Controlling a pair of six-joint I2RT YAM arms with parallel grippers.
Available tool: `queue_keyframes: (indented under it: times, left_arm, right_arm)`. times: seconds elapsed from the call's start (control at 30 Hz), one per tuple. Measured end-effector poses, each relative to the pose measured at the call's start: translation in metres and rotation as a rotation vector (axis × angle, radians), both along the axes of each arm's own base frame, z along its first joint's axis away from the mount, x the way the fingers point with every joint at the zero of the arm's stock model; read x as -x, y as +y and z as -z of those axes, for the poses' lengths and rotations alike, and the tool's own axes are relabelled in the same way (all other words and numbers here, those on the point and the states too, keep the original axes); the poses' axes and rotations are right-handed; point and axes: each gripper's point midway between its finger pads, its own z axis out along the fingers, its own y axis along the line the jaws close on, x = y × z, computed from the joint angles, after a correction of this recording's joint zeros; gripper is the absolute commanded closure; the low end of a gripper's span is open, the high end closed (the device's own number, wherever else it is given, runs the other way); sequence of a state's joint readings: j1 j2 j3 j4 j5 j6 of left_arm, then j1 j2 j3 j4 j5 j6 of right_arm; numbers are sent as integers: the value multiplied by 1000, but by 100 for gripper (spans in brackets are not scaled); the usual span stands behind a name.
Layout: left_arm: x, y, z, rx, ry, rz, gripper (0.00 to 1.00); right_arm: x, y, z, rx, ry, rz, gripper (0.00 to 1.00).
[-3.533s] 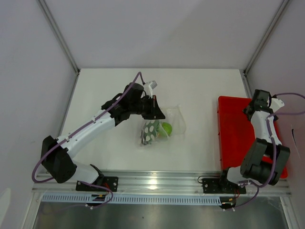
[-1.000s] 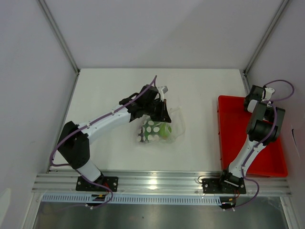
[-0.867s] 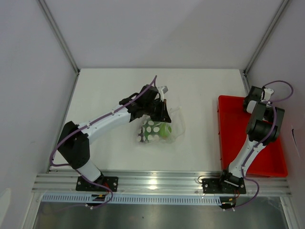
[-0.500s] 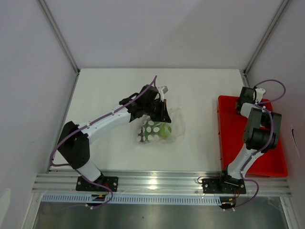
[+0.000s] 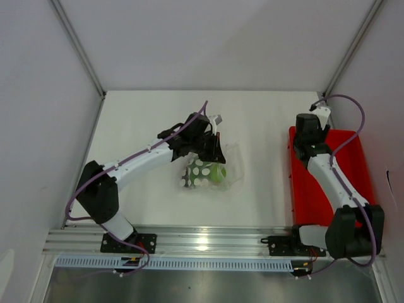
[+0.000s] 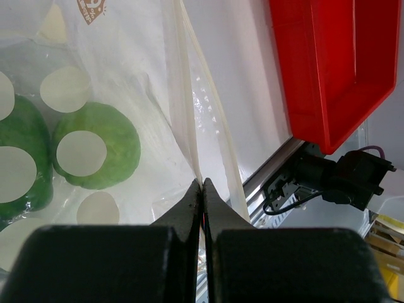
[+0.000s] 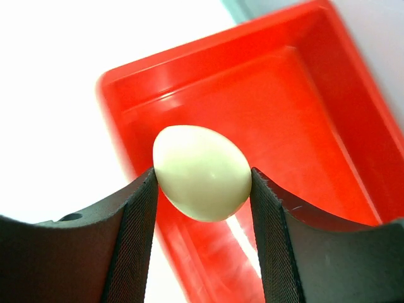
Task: Place the food in the zip-top bag and seal the zipper
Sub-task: Pick up the fake vegetable from the bin, then place the fake vegetable in the zipper food storage bag.
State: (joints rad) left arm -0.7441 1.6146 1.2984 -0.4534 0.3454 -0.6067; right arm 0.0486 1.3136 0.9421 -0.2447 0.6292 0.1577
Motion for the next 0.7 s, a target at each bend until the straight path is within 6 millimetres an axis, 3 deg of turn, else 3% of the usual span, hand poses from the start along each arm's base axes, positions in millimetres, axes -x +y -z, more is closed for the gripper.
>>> queue_keyframes:
  times: [0.2,0.33,0.43,0.57,0.7]
  left_arm:
    - [1,1,-2,0,-5,3,99]
    - [1,1,-2,0,-6,3,99]
    - [1,1,-2,0,-6,3,99]
    - [1,1,-2,-1,-7,3,99]
    - [1,1,-4,2,-10,3,99]
  right_arm:
    - [26,88,-40,-56,-75,-261,61]
    - [43,160,-47,-110,-65,-507,60]
    - [55,216,-47,-177,-41,-700,59]
    - [76,271,-33,-239,24,-880,57]
    - [86,295,-12,-289,101,-966,55]
